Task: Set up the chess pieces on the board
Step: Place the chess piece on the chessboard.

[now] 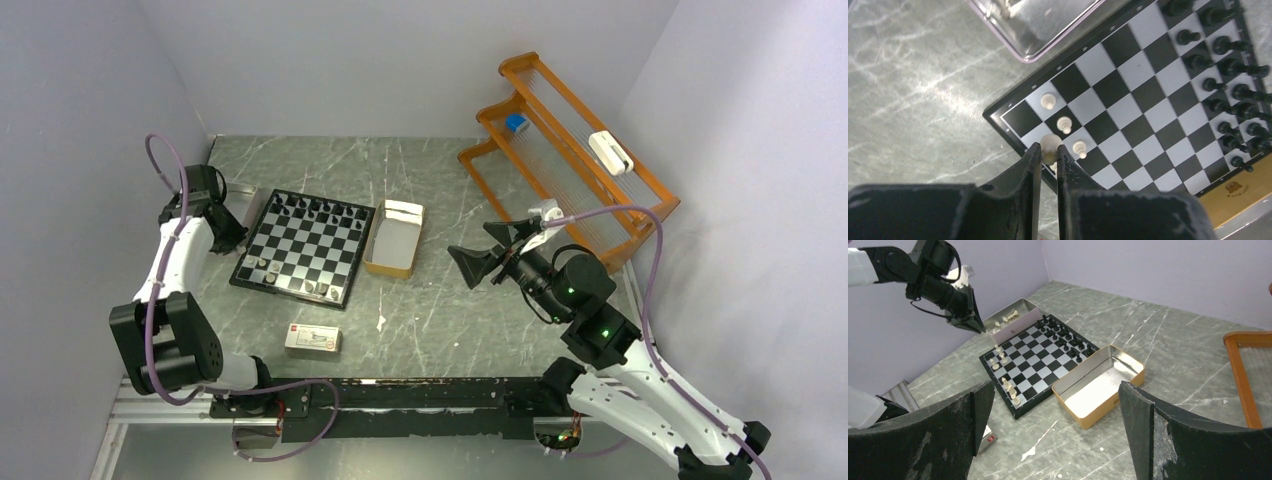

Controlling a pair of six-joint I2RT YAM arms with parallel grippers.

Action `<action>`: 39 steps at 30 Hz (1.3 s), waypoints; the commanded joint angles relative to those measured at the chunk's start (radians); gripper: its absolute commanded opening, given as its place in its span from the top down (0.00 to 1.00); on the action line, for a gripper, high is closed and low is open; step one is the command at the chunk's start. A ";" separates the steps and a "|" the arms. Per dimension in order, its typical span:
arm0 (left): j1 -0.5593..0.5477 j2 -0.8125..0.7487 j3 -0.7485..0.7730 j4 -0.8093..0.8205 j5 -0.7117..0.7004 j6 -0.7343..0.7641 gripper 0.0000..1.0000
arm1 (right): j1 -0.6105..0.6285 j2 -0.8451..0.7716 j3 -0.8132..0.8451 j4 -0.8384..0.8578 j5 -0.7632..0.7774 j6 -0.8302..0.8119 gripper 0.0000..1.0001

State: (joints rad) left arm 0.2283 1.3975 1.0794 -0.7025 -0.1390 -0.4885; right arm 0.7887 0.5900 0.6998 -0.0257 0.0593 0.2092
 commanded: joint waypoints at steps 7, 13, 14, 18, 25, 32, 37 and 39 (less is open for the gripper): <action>0.005 -0.030 -0.177 0.030 -0.166 -0.189 0.85 | 0.001 -0.021 0.032 0.003 -0.004 0.004 0.00; 0.006 0.006 -0.183 0.091 -0.186 -0.203 0.86 | 0.001 -0.008 0.052 -0.016 -0.007 -0.006 0.00; 0.005 0.009 -0.192 0.104 -0.185 -0.203 0.85 | 0.001 -0.006 0.056 -0.018 -0.006 -0.006 0.00; 0.005 0.032 -0.217 0.172 -0.155 -0.184 0.84 | 0.001 -0.006 0.057 -0.020 -0.006 -0.008 0.00; 0.005 0.033 -0.235 0.234 -0.153 -0.168 0.84 | 0.001 0.017 0.072 -0.024 -0.014 -0.004 0.00; 0.005 0.049 -0.255 0.252 -0.166 -0.145 0.84 | 0.001 0.021 0.065 -0.014 -0.009 -0.003 0.00; 0.005 0.031 -0.296 0.286 -0.150 -0.152 0.82 | 0.001 0.003 0.044 -0.010 -0.002 0.012 0.00; 0.006 0.034 -0.298 0.290 -0.140 -0.154 0.81 | 0.000 0.000 0.040 -0.010 -0.004 0.020 0.00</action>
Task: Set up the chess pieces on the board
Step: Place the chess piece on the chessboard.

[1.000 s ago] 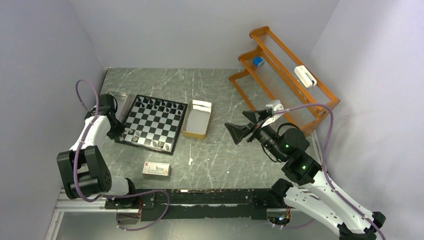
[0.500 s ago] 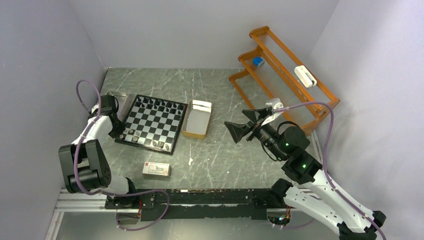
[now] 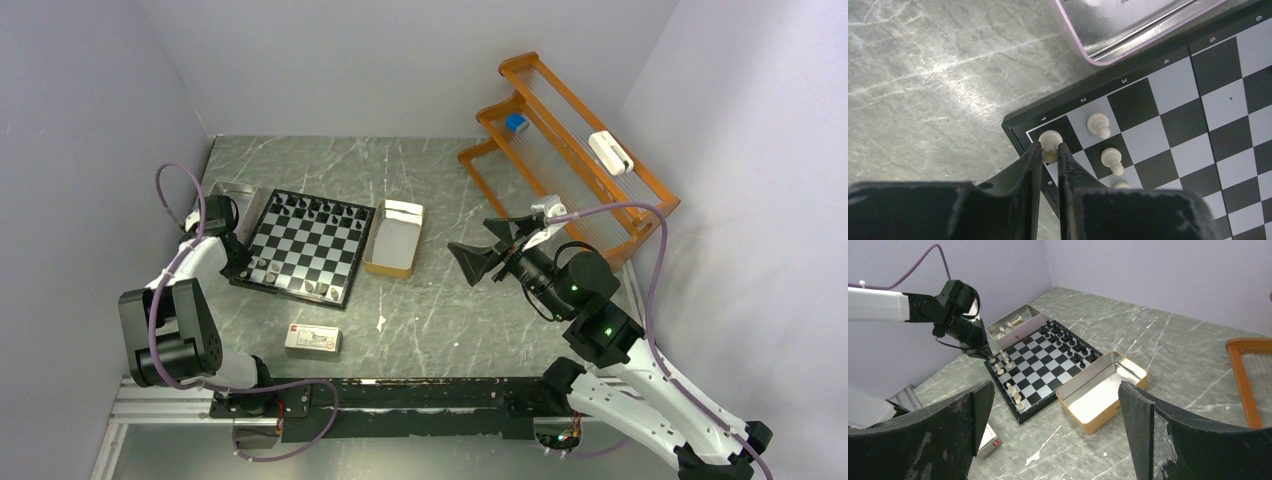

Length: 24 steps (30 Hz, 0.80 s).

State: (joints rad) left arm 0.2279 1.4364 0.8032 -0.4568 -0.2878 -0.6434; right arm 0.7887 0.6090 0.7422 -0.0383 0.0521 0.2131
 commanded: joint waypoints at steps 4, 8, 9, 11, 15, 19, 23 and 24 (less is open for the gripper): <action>0.005 0.020 -0.008 0.026 -0.006 0.009 0.79 | 0.001 -0.016 0.006 -0.005 0.004 0.019 0.00; 0.006 0.029 -0.010 0.029 0.005 0.010 0.79 | 0.000 -0.021 -0.002 0.006 0.008 0.027 0.00; 0.005 0.025 -0.011 0.029 0.008 0.008 0.78 | 0.001 -0.022 -0.003 0.009 0.005 0.030 0.00; 0.005 0.020 -0.010 0.023 0.009 0.007 0.78 | 0.001 -0.020 -0.003 0.007 0.002 0.034 0.00; 0.006 0.017 -0.001 0.004 0.011 0.008 0.76 | 0.001 -0.020 -0.004 0.006 0.004 0.034 0.00; 0.005 0.019 0.002 -0.008 0.022 0.009 0.77 | 0.001 -0.021 -0.009 0.012 0.002 0.037 0.00; 0.006 0.010 0.000 -0.009 0.028 0.012 0.77 | 0.001 -0.023 -0.010 0.012 0.000 0.040 0.00; 0.006 0.010 0.000 -0.008 0.026 0.014 0.77 | 0.001 -0.024 -0.010 0.011 0.001 0.040 0.00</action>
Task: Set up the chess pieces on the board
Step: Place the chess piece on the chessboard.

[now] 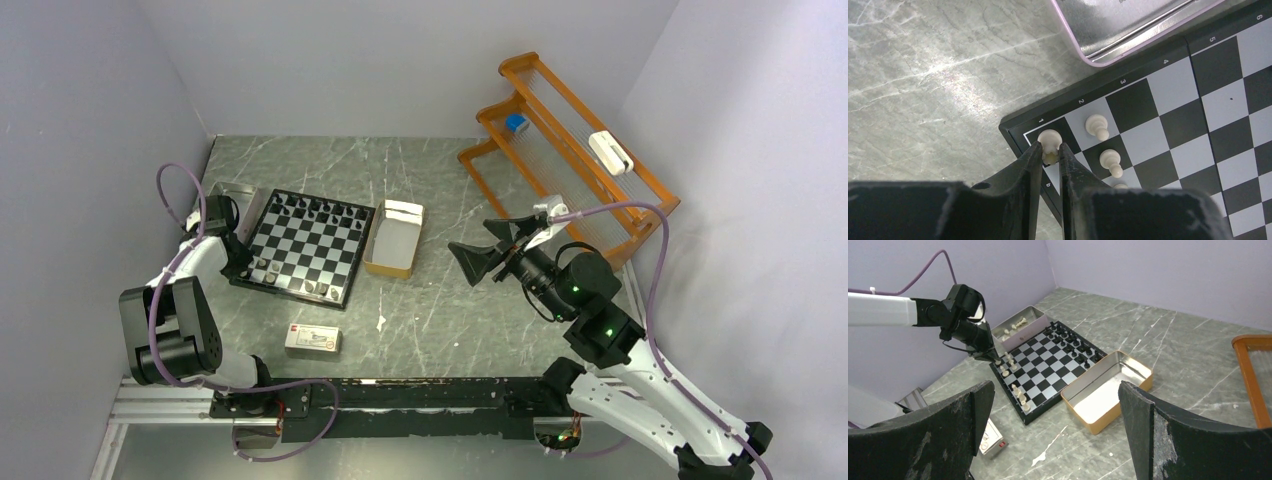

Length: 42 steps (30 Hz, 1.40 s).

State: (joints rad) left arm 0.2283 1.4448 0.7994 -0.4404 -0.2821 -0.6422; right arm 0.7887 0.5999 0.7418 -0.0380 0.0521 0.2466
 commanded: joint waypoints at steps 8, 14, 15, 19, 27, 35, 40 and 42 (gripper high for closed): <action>0.005 0.009 -0.001 -0.021 0.025 0.019 0.78 | 0.001 -0.020 -0.017 0.016 0.003 0.007 0.00; 0.005 0.009 -0.001 -0.029 0.021 0.020 0.77 | 0.001 -0.018 -0.022 0.024 0.003 0.008 0.00; 0.005 0.009 0.000 -0.032 0.018 0.021 0.76 | 0.001 -0.017 -0.024 0.026 0.002 0.009 0.00; 0.006 0.005 0.006 -0.042 0.010 0.024 0.73 | 0.001 -0.013 -0.025 0.027 0.001 0.007 0.00; 0.005 -0.007 0.039 -0.061 -0.006 0.043 0.60 | 0.001 -0.002 -0.024 0.035 -0.004 0.005 0.00; 0.005 -0.031 0.119 -0.117 -0.008 0.071 0.43 | 0.001 0.009 -0.031 0.035 -0.018 0.027 0.00; 0.005 -0.083 0.217 -0.180 0.011 0.128 0.01 | 0.001 0.036 -0.030 0.032 0.004 0.084 0.00; 0.005 -0.110 0.249 -0.191 0.020 0.162 0.01 | 0.001 0.059 -0.016 0.002 0.014 0.113 0.00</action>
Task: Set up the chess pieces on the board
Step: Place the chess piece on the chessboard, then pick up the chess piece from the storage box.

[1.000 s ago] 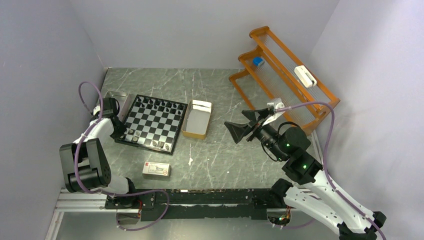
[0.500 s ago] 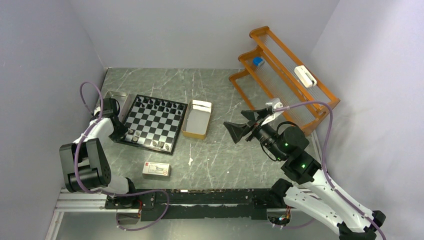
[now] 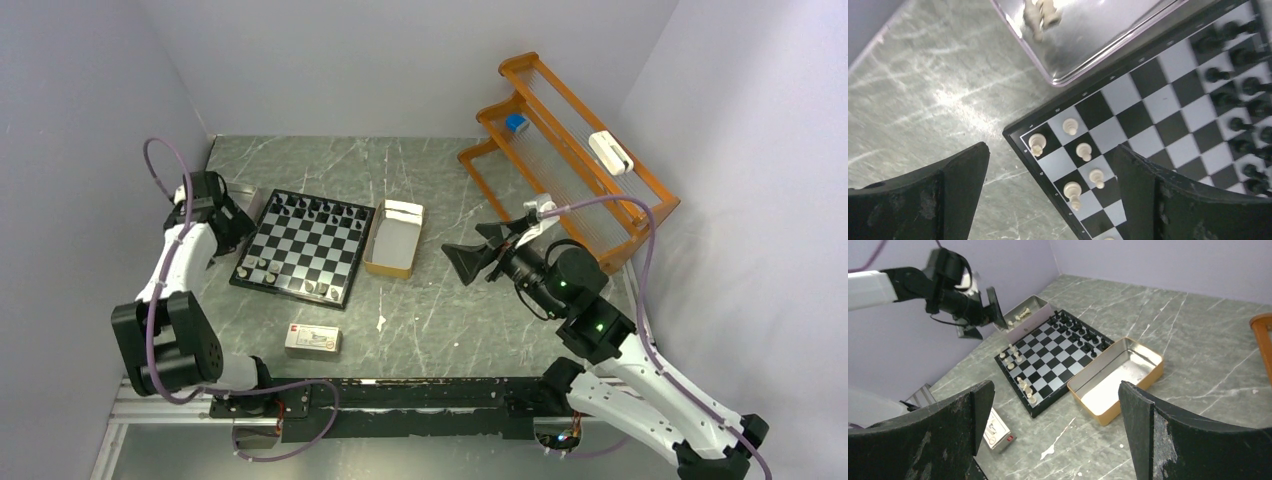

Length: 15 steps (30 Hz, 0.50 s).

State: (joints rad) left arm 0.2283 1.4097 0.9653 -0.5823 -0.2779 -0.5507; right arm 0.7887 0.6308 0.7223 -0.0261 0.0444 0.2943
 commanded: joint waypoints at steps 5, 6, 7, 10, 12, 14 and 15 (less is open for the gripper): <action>0.005 -0.087 0.104 -0.014 0.099 0.154 0.01 | 0.001 0.117 0.057 -0.144 0.128 0.113 0.00; 0.006 -0.076 0.116 -0.012 0.111 0.164 0.01 | 0.001 0.139 0.072 -0.174 0.162 0.135 0.00; 0.005 -0.063 0.128 -0.001 0.130 0.181 0.01 | 0.001 0.162 0.094 -0.217 0.202 0.155 0.00; 0.005 -0.008 0.195 -0.014 0.156 0.228 0.01 | 0.001 0.229 0.172 -0.338 0.244 0.216 0.00; 0.005 0.017 0.232 -0.012 0.152 0.258 0.01 | 0.002 0.250 0.184 -0.359 0.242 0.216 0.00; 0.005 0.029 0.259 -0.023 0.129 0.271 0.01 | 0.001 0.244 0.148 -0.324 0.241 0.229 0.00; 0.006 0.035 0.262 -0.015 0.117 0.266 0.01 | 0.001 0.236 0.131 -0.309 0.244 0.242 0.00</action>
State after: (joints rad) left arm 0.2283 1.4311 1.1671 -0.5968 -0.1604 -0.3412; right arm 0.7887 0.8837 0.8749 -0.3046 0.2398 0.4759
